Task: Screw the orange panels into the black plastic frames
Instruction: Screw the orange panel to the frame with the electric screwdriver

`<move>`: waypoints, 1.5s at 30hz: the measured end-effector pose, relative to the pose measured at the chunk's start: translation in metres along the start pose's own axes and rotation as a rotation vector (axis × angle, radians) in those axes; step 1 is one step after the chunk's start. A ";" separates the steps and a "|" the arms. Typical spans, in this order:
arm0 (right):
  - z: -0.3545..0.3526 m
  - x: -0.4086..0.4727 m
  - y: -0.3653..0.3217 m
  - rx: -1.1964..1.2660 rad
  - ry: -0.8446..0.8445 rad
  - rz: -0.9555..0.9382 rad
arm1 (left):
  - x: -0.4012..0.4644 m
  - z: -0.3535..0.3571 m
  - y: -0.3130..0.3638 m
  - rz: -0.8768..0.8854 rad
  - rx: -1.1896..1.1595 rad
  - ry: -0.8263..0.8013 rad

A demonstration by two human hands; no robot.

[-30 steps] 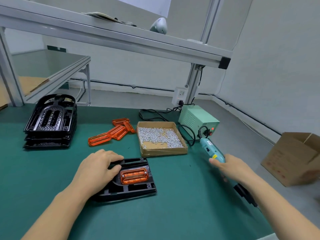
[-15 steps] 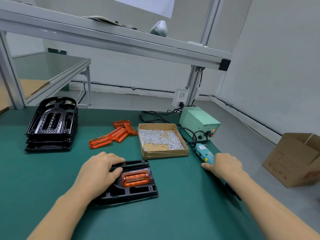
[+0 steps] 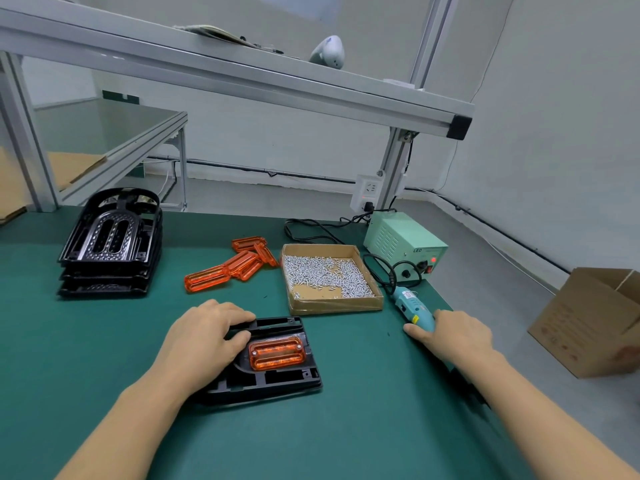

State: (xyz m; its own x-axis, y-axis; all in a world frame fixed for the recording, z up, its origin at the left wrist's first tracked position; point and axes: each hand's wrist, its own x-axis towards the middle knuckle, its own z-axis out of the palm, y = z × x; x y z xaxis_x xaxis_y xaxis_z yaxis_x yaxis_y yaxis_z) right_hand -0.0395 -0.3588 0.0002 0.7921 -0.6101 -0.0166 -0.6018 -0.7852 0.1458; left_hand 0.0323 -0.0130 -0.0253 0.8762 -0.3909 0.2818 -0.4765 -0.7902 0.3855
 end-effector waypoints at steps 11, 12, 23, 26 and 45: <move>-0.001 -0.007 0.009 0.163 -0.013 -0.039 | 0.000 0.001 -0.002 -0.009 -0.003 -0.001; -0.002 -0.008 0.009 0.176 -0.019 -0.041 | 0.000 0.001 -0.001 -0.010 -0.003 -0.001; -0.018 -0.021 0.002 0.166 0.069 -0.107 | -0.001 -0.001 0.000 -0.013 -0.014 -0.009; -0.029 -0.029 -0.009 0.200 0.216 -0.163 | -0.001 -0.002 0.001 -0.007 -0.015 -0.015; -0.009 -0.063 -0.152 0.374 0.103 -1.037 | -0.003 -0.002 0.002 0.017 -0.018 0.039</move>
State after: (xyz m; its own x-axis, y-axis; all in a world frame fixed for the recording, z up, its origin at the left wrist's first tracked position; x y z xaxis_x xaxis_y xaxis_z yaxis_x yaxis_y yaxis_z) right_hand 0.0026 -0.2002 -0.0123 0.9240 0.3605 0.1273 0.3798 -0.9034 -0.1991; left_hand 0.0285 -0.0123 -0.0235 0.8647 -0.3851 0.3224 -0.4928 -0.7749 0.3959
